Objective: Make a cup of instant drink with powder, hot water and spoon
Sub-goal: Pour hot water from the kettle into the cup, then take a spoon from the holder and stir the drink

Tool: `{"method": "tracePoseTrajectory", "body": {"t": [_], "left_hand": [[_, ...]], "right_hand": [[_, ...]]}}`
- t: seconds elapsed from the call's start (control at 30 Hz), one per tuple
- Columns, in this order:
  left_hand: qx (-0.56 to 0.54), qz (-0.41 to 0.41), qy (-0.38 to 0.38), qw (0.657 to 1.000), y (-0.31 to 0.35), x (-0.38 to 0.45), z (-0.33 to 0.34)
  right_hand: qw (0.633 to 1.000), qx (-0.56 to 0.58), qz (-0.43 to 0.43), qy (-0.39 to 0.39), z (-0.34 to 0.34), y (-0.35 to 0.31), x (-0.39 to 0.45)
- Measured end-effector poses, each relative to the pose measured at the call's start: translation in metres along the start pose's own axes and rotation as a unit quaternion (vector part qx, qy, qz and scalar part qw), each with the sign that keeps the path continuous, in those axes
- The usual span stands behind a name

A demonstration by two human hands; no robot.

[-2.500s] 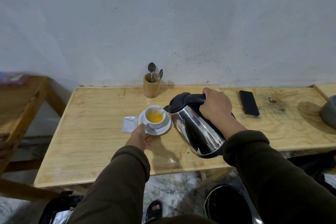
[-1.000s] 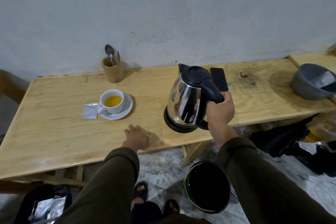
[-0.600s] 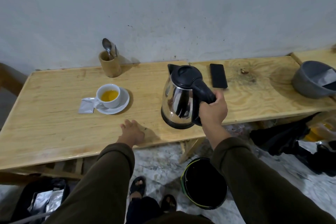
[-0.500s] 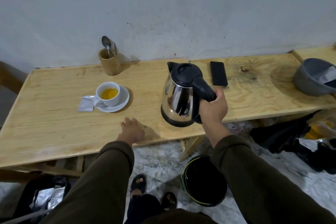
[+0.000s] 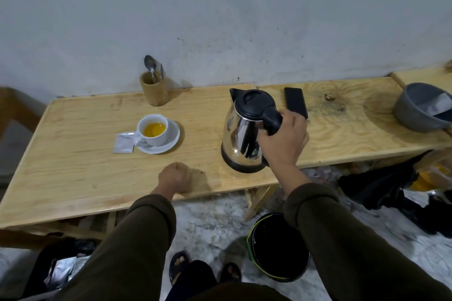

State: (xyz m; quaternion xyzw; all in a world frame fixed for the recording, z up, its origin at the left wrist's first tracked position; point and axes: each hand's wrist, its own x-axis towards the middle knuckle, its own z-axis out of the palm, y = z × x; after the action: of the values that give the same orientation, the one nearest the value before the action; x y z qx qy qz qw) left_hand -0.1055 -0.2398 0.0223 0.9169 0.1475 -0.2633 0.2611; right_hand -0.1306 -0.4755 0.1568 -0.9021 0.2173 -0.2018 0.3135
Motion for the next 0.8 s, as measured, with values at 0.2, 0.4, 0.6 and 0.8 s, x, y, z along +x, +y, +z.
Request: {"method": "tracePoseTrajectory", "body": {"t": [0.2,0.4,0.6,0.8], "left_hand": [[-0.262,-0.077,-0.001,0.962,-0.02,0.016,-0.03],[-0.363,-0.127,0.006,0.923,-0.036,0.011,-0.068],[-0.446,-0.131,0.013,0.886,-0.054,0.024,-0.097],[-0.477,-0.129,0.009,0.869,-0.066,0.044,-0.106]], "right_hand": [[0.99,-0.004,-0.135,-0.032,0.023,-0.063,-0.011],[0.976,0.02,-0.113,-0.185,0.079,-0.108,-0.026],[0.962,0.029,-0.044,-0.268,0.141,-0.145,-0.021],[0.949,0.045,0.038,-0.31,0.188,-0.175,0.009]]}}
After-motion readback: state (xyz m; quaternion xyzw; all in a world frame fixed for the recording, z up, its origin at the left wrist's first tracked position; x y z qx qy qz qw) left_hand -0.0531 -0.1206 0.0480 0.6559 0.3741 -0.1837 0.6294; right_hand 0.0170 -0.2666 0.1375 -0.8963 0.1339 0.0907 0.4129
